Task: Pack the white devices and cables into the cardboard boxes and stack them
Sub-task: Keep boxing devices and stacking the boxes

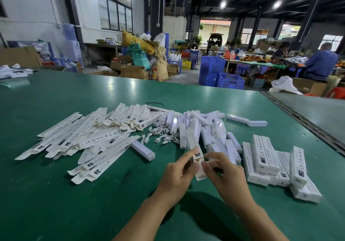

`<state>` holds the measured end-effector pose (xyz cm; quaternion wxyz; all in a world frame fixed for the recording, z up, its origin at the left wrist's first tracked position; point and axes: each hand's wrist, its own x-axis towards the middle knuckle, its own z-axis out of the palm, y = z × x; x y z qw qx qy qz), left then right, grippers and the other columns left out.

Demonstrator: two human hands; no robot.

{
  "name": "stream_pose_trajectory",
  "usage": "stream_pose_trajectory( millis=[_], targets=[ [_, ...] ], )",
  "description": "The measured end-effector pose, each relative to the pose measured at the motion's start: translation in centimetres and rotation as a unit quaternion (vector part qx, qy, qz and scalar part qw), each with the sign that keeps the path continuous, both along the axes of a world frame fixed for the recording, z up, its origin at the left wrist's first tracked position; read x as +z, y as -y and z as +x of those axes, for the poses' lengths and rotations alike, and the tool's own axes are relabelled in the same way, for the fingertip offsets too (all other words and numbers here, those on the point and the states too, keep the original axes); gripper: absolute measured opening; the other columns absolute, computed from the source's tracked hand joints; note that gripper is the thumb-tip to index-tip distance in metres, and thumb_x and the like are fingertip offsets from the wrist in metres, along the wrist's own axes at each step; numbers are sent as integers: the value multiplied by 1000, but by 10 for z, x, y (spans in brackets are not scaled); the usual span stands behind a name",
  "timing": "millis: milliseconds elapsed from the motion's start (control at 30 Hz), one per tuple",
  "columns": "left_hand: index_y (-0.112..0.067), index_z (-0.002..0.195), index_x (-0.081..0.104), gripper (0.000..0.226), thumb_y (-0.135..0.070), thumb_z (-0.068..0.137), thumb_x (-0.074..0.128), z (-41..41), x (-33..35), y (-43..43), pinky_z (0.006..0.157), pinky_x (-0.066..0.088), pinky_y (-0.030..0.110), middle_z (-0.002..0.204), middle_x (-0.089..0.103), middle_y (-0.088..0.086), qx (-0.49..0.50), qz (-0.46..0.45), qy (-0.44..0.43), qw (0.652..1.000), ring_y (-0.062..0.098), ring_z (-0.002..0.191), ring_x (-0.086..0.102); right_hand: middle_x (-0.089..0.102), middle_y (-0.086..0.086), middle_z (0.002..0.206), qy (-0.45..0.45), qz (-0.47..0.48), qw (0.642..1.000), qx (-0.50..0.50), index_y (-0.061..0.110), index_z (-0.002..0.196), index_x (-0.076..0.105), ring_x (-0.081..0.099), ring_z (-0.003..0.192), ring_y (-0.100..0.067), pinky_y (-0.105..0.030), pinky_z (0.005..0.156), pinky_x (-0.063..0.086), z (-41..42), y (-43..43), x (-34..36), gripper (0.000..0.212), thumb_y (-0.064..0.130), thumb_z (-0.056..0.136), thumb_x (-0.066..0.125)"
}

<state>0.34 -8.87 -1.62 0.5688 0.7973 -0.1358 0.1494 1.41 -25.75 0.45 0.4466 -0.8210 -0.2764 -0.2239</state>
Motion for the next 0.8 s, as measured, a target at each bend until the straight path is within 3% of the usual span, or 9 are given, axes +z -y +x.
stream_pose_trajectory(
  millis=[67, 133, 200, 300, 400, 500, 633, 800],
  targets=[
    [-42, 141, 49, 56, -65, 90, 54, 1, -2, -1, 54, 32, 16, 56, 43, -19, -5, -9, -3, 1000, 1, 53, 36, 69, 28, 80, 8, -9, 1000, 0, 47, 98, 52, 66, 61, -12, -29, 58, 53, -1, 0, 3, 17, 36, 88, 61],
    [-46, 136, 53, 52, -64, 87, 56, 1, -3, 0, 55, 36, 18, 57, 46, -17, 0, -19, -7, 1000, 2, 54, 38, 70, 24, 84, 18, -28, 999, 5, 47, 99, 53, 68, 64, -12, -29, 60, 55, 2, 2, 2, 26, 26, 91, 66],
    [-50, 128, 58, 41, -59, 88, 55, 2, -3, 1, 57, 46, 24, 65, 61, -13, 3, -30, -11, 999, 8, 59, 53, 69, 19, 86, 27, -48, 998, 23, 41, 107, 53, 67, 69, -7, -24, 63, 55, 4, 4, 1, 34, 14, 91, 67],
    [-55, 117, 59, 36, -66, 84, 51, 4, -3, -1, 69, 55, 25, 89, 73, -11, 33, -52, -15, 998, 8, 82, 69, 61, 23, 114, 37, -98, 994, 43, 30, 120, 57, 61, 101, 2, -10, 85, 46, 6, 4, 0, 48, 9, 80, 71],
    [-54, 116, 63, 42, -75, 81, 53, 3, -2, -2, 71, 52, 15, 89, 73, -19, 26, -59, -24, 998, 1, 85, 70, 50, 28, 134, 62, -136, 988, 50, 32, 123, 58, 48, 122, 11, -8, 100, 38, 8, 4, 2, 54, 14, 76, 80],
    [-51, 116, 64, 41, -73, 81, 58, 4, -4, 1, 82, 56, 22, 89, 75, -15, 6, -77, -30, 997, 4, 89, 72, 52, 37, 118, 71, -136, 987, 37, 39, 118, 55, 48, 109, 21, -4, 93, 40, 7, 4, 3, 54, 21, 76, 84],
    [-51, 113, 67, 42, -75, 84, 48, 6, -4, 1, 81, 56, 23, 99, 74, -15, 14, -94, -40, 995, 5, 88, 70, 67, 24, 105, 53, -71, 996, 12, 34, 112, 62, 56, 95, 16, -2, 82, 42, 4, 2, 3, 34, 40, 79, 71],
    [-59, 105, 67, 26, -52, 94, 45, 5, -2, 3, 76, 57, 29, 99, 73, -15, 4, -105, -66, 992, 6, 83, 66, 64, 29, 102, 57, -41, 998, -1, 39, 111, 56, 59, 94, 11, -3, 81, 43, -1, -3, 4, 32, 32, 82, 69]
  ],
)
